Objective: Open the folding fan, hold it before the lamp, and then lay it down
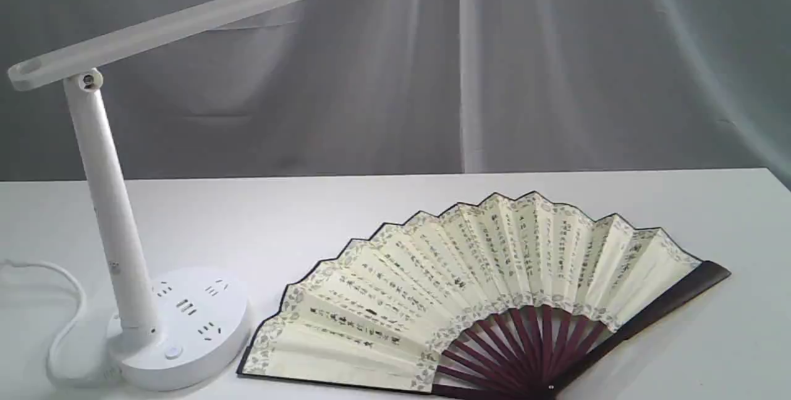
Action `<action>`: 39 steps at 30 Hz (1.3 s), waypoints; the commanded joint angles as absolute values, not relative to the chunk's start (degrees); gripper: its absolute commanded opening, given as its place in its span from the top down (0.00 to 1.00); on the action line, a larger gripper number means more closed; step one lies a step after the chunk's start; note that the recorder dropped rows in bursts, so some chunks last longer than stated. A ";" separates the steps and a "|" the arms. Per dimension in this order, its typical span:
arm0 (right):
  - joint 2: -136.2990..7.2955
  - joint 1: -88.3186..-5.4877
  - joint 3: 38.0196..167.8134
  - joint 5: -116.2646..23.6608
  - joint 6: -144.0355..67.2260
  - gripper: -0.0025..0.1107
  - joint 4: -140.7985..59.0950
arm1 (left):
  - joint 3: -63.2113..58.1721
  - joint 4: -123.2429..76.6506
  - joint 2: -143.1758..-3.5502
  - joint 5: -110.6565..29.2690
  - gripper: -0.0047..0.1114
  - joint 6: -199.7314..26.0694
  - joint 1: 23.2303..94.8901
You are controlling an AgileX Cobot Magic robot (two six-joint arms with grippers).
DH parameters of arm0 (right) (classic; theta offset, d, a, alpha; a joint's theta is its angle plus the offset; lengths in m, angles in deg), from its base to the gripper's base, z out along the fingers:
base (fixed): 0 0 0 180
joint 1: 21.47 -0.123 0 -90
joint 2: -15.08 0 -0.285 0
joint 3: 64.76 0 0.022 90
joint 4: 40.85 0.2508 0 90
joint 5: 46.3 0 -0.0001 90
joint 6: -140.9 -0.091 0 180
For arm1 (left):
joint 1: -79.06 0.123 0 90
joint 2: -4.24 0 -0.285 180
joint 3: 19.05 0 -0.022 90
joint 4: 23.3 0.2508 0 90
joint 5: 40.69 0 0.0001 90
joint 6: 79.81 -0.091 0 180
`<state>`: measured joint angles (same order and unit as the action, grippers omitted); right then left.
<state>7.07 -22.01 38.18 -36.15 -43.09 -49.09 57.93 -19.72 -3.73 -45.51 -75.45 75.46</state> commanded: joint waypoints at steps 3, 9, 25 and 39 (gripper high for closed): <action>7.30 -22.07 38.02 -33.02 -42.50 0.98 -49.79 | 58.17 -19.97 -3.55 -53.22 0.96 -75.13 75.18; 7.30 -22.07 38.02 -33.03 -42.60 0.98 -46.80 | 58.17 -21.48 -3.55 -53.58 0.96 -75.13 75.18; 7.30 -22.07 38.02 -33.14 -42.85 0.98 -39.89 | 58.17 -21.45 -3.55 -53.58 0.96 -75.37 75.18; 7.30 -22.07 38.02 -32.77 -39.45 0.98 -41.80 | 58.17 -21.45 -3.55 -53.58 0.96 -75.52 75.18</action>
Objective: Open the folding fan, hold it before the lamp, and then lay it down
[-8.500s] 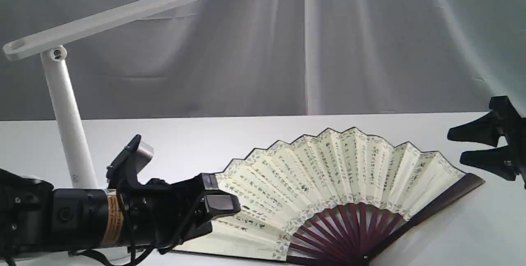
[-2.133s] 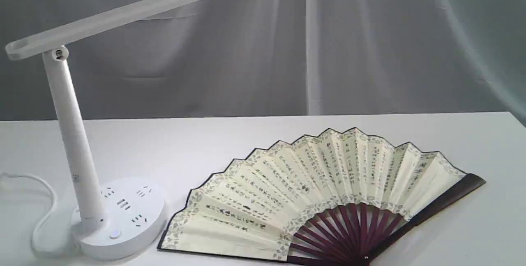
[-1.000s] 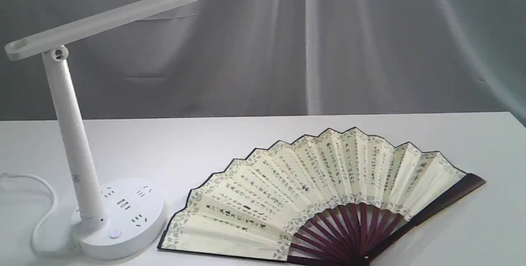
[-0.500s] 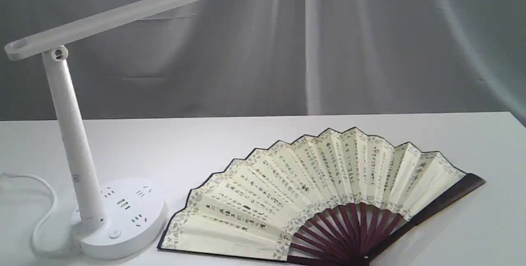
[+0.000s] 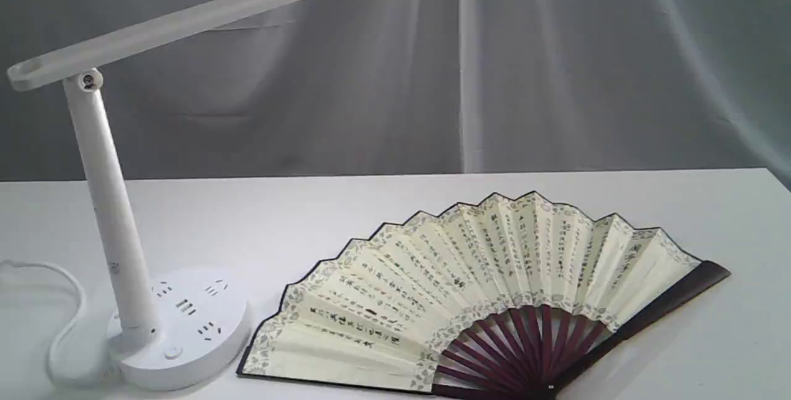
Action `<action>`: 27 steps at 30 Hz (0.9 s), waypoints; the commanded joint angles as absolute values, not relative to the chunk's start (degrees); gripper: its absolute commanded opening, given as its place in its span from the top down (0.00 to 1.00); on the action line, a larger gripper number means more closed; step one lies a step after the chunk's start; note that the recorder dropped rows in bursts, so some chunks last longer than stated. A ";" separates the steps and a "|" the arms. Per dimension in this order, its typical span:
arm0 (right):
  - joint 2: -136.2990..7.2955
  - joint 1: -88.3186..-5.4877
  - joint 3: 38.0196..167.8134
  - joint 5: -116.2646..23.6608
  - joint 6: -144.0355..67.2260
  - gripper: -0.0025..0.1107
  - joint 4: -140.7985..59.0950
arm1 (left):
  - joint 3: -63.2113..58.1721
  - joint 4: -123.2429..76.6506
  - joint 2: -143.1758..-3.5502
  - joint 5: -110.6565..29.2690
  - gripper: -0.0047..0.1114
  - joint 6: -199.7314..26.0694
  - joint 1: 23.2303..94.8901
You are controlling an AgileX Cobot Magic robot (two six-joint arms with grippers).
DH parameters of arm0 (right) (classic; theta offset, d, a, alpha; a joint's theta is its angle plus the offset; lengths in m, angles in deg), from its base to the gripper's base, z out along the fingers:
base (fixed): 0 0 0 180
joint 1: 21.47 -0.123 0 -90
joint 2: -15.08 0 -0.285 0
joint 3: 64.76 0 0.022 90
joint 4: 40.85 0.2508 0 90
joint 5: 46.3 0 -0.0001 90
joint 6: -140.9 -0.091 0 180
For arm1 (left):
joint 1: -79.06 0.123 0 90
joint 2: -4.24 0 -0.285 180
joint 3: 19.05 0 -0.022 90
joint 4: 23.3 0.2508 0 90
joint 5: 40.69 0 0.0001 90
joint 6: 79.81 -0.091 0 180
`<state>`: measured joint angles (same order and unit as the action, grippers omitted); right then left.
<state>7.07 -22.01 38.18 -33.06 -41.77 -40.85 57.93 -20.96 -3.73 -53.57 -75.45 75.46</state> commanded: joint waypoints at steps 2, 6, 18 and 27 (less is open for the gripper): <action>7.30 -22.07 38.02 -32.91 -36.72 0.98 -41.80 | 58.17 -21.45 -3.55 -53.58 0.96 -75.52 75.18; 7.30 -22.07 38.02 -33.16 -36.42 0.98 -41.45 | 58.17 -21.45 -3.55 -53.58 0.96 -75.52 75.18; 7.30 -22.07 38.02 -35.11 -36.36 0.98 -41.55 | 58.17 -21.45 -3.55 -53.58 0.96 -75.52 75.18; 7.30 -22.07 38.02 -35.11 -36.36 0.98 -41.15 | 58.17 -21.45 -3.55 -53.58 0.96 -75.52 75.18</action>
